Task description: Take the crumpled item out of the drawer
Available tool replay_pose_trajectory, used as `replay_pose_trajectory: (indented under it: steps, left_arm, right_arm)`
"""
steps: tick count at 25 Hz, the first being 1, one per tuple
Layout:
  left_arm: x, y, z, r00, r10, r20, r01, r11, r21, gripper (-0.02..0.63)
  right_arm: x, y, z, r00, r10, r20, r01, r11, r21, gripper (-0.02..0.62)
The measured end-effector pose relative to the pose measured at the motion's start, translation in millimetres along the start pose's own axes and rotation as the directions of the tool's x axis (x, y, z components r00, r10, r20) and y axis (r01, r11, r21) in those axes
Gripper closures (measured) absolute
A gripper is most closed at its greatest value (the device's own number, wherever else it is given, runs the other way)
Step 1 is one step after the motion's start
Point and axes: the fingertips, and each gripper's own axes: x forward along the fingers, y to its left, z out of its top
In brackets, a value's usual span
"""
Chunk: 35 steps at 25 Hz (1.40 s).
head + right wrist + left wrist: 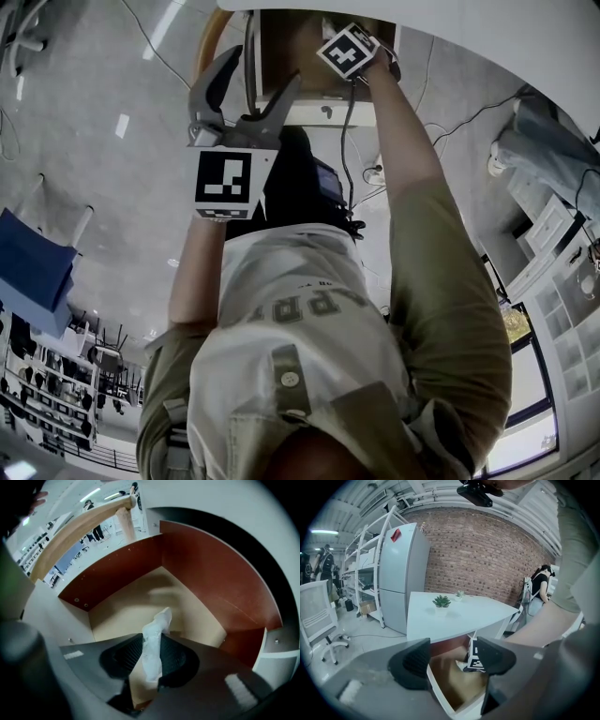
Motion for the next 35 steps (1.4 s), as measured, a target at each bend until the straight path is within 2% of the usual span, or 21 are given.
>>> replay_pose_trajectory:
  steps: [4,9,14,17,20,23,30,35]
  left_arm:
    - [-12.8,-5.0,10.2,1.0,-0.011,0.02,0.01,1.0,0.024,0.281]
    - [-37.5,-10.9,25.8,0.998,-0.028,0.049,0.026,0.999,0.048,0.281]
    - [-70.1,-15.5,42.5,0.996,-0.042,0.083,0.036,0.997,0.073,0.281]
    - [-93.6,-15.5,54.7,0.993,-0.052,0.108,0.042,0.995,0.092,0.281]
    - [-115.2,-17.9,67.6,0.988,-0.068,0.141,0.054,0.994,0.098,0.281]
    - [-135.3,-21.4,79.3,0.981,-0.088,0.175,0.069,0.992,0.109,0.281]
    - [-171.1,-25.2,101.9,0.96,-0.141,0.242,0.104,0.982,0.16,0.285]
    - [-197.4,-41.5,110.2,0.946,-0.171,0.274,0.119,0.973,0.197,0.308]
  right_arm:
    - [-30.7,0.5,10.8,0.996,-0.021,0.091,0.015,0.997,0.071,0.486]
    - [-82.5,3.1,17.5,0.978,-0.094,0.189,0.066,0.987,0.145,0.488]
    - [-143.0,18.0,13.1,0.944,-0.184,0.274,0.108,0.957,0.271,0.488]
    - [-185.1,31.8,14.7,0.905,-0.267,0.33,0.168,0.939,0.299,0.488]
    - [-229.5,46.0,16.7,0.852,-0.349,0.391,0.213,0.912,0.35,0.488]
    - [-275.9,61.8,15.5,0.785,-0.434,0.441,0.234,0.868,0.437,0.488]
    - [-372.8,106.5,15.1,0.594,-0.624,0.508,0.224,0.735,0.64,0.488]
    - [-428.1,147.4,4.7,0.451,-0.725,0.52,0.192,0.649,0.737,0.488]
